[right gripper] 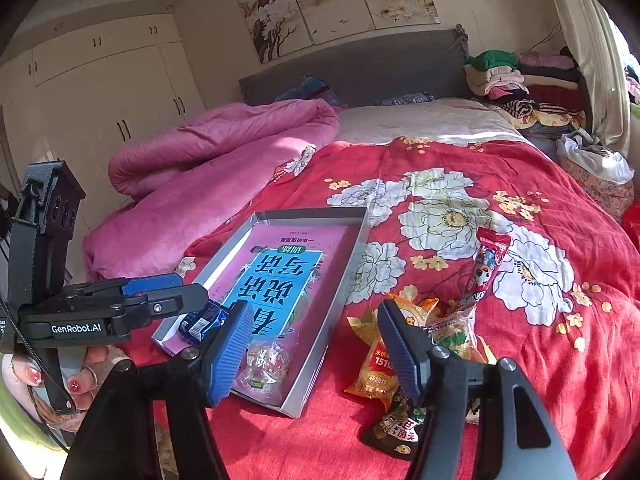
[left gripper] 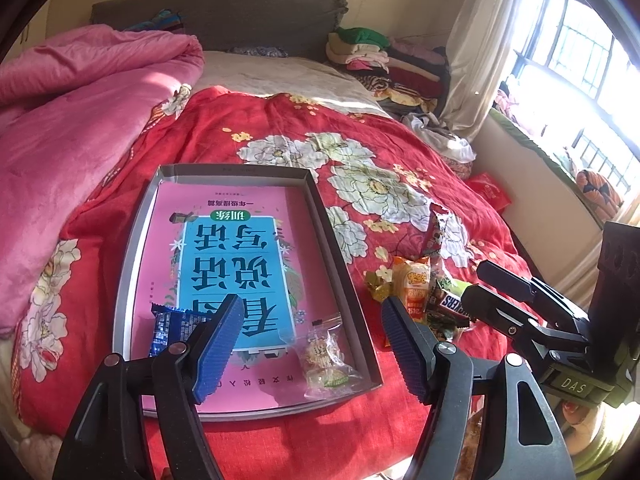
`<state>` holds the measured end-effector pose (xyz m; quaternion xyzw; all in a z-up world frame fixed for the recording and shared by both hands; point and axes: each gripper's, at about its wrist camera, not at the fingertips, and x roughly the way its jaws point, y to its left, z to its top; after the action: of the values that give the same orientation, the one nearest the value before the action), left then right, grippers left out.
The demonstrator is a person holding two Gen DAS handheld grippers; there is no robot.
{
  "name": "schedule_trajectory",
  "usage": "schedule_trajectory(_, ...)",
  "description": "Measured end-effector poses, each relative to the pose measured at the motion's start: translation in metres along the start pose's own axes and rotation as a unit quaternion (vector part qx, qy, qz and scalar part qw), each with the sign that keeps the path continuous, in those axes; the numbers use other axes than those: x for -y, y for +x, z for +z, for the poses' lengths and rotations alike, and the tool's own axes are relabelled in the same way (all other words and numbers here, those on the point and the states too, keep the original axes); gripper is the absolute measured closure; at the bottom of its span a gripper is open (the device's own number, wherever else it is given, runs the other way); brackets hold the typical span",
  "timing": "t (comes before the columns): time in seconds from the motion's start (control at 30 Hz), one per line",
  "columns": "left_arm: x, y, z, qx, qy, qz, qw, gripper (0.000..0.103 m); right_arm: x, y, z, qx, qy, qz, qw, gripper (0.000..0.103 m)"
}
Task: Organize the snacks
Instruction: 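Move both grippers back toward the remaining snack pile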
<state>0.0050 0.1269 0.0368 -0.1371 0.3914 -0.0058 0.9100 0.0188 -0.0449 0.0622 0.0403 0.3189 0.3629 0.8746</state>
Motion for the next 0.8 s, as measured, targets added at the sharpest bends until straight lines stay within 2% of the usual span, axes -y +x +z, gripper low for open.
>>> schedule_trajectory(0.8,0.036,0.006,0.001,-0.015,0.023,-0.018,0.9995,0.028,0.046,-0.034,0.010,0.047,0.041,-0.033,0.998,0.035)
